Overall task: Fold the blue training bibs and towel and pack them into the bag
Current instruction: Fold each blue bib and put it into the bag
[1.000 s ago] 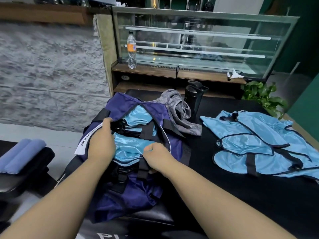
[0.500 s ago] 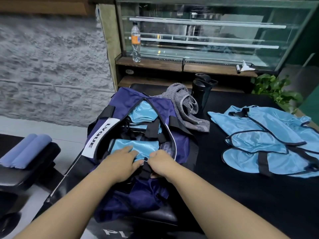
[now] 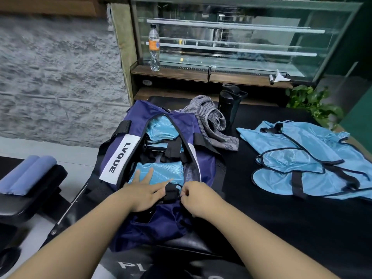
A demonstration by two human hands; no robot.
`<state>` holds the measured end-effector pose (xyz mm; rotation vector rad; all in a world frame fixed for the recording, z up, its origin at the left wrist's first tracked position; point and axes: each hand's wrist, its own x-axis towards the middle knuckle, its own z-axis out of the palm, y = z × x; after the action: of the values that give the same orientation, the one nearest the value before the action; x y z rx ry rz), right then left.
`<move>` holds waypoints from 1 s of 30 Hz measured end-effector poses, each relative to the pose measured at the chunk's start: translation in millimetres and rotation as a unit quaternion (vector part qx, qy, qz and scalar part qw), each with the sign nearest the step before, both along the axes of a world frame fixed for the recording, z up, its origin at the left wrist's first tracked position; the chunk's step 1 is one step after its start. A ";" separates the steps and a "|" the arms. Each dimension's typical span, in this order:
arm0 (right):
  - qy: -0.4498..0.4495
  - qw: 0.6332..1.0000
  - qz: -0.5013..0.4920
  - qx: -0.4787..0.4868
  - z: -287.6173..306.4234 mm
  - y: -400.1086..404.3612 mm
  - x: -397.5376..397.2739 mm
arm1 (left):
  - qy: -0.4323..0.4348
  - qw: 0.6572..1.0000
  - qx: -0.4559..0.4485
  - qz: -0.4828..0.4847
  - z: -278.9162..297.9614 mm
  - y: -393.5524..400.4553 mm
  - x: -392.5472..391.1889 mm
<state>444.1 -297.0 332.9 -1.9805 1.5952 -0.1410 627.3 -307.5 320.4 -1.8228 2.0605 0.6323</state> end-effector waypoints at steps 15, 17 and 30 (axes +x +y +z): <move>-0.134 0.950 0.028 -0.280 -32.7 39.5 -97.6 | 0.358 0.830 -0.427 -0.032 -10.2 38.0 -124.8; -0.123 0.948 -0.010 -0.293 -41.1 40.1 -122.7 | 0.369 0.834 -0.408 -0.051 -24.1 41.8 -146.4; -0.041 0.868 -0.371 -0.327 -65.9 14.3 -287.3 | 0.366 0.880 -0.298 0.061 -59.1 38.2 -191.6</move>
<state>156.9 -282.6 267.1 -1.6078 2.3839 -1.1833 435.7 -269.4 261.2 -2.3015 2.8996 0.8953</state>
